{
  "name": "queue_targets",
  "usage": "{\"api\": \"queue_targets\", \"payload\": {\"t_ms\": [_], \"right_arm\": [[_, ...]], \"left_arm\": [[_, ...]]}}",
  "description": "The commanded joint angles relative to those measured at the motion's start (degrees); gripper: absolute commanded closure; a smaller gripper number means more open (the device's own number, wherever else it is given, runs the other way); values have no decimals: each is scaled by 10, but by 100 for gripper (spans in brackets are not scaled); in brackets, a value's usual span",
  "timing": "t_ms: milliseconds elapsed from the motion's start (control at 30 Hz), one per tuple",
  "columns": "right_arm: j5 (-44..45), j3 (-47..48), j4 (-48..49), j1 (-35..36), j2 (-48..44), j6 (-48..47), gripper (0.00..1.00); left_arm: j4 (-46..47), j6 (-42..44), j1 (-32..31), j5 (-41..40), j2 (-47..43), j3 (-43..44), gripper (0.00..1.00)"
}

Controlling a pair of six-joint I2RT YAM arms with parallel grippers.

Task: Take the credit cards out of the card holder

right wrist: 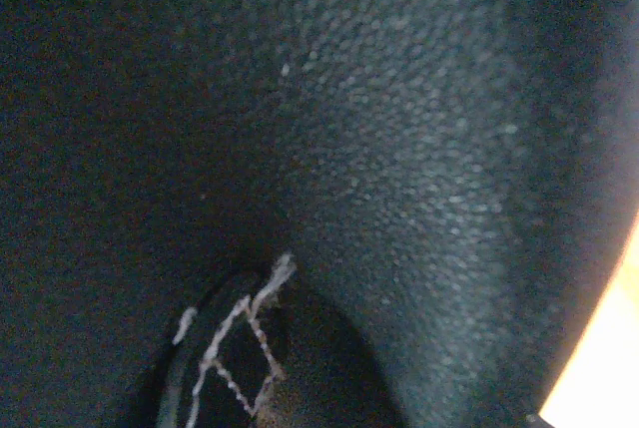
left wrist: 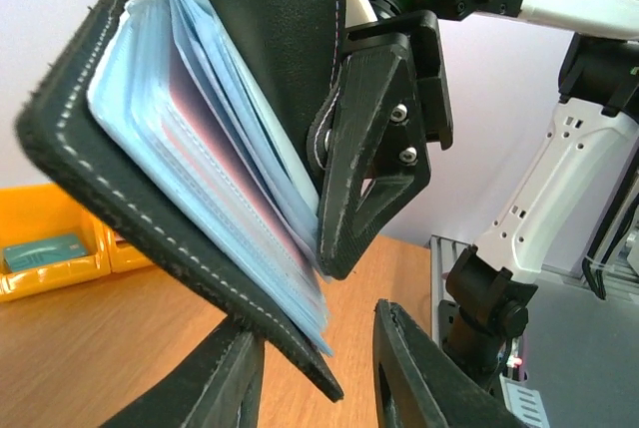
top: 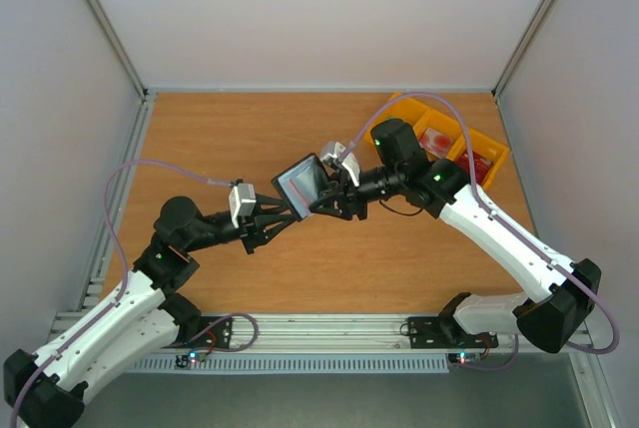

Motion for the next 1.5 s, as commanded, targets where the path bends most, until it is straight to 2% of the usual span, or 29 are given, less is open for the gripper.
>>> {"api": "queue_targets", "payload": {"t_ms": [0,167,333,567,867,933,1000,1100,1367,1467], "right_arm": [[-43,-3,31,-1,-12,11,97],[-86,-7,29,2,-18,2,99],[-118,-6,21,5,-14,1,99],[-139,3,13,15,-8,0,99],[-172,16,3,34,2,-5,99],[-156,19,-2,35,6,-3,99],[-106,19,-6,41,10,-4,99],[-60,11,15,42,11,6,99],[-53,15,19,57,35,-1,99],[-55,21,10,68,44,-8,99]], "left_arm": [[35,14,1,14,4,-3,68],[31,13,1,-19,5,-3,69],[35,14,1,-6,6,-4,78],[34,14,1,-13,4,-8,81],[33,13,1,-4,1,-9,78],[36,9,1,-8,1,-10,76],[42,5,1,-5,2,-9,68],[47,4,1,9,2,-9,66],[43,3,1,4,1,-11,59],[45,3,1,4,6,-11,59]]}}
